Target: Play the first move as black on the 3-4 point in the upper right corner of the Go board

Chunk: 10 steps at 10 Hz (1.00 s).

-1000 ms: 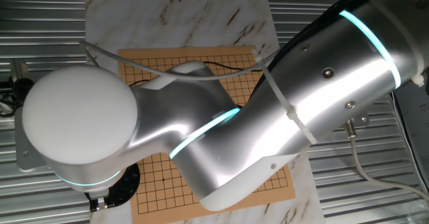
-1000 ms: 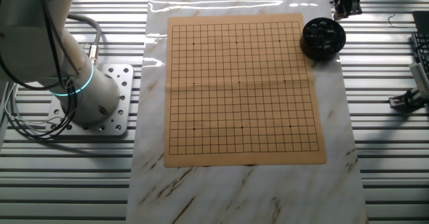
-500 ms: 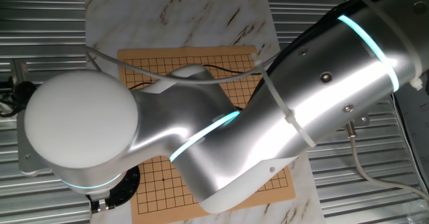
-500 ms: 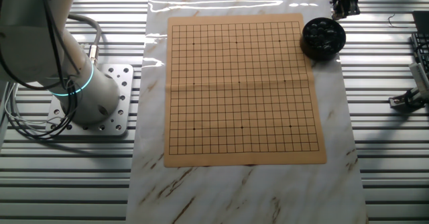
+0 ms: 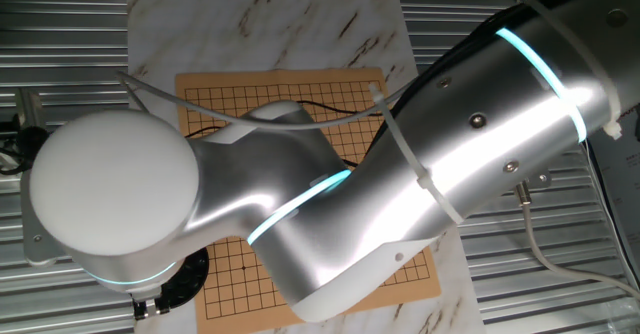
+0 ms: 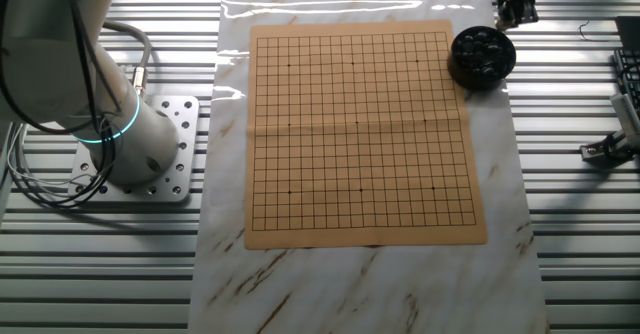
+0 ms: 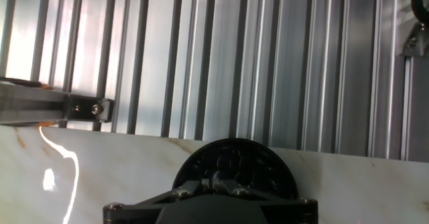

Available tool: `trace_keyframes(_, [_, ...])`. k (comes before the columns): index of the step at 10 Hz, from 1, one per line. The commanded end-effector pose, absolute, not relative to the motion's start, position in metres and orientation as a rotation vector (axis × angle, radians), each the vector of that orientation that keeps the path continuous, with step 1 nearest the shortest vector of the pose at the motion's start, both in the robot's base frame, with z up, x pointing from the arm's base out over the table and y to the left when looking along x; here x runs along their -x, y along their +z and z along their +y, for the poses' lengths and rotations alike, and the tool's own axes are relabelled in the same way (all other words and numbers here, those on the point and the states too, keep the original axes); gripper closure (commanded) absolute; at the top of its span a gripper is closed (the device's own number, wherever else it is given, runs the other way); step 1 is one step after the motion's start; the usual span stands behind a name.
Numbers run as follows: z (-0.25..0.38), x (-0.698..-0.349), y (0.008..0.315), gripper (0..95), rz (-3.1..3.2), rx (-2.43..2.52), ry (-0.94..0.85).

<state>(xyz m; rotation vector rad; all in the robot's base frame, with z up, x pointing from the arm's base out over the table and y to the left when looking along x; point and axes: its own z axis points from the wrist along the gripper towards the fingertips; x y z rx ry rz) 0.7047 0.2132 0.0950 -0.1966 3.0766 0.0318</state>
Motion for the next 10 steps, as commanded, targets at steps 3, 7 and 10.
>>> trace_keyframes(3, [0.2099,-0.7054,0.0897,76.0,3.071,0.213,0.038])
trace_keyframes(7, [0.2086,-0.7064,0.0856,76.0,3.070,0.219,0.038])
trace_keyframes(10, [0.2081,-0.7072,0.0838,76.0,3.068,0.223,0.038])
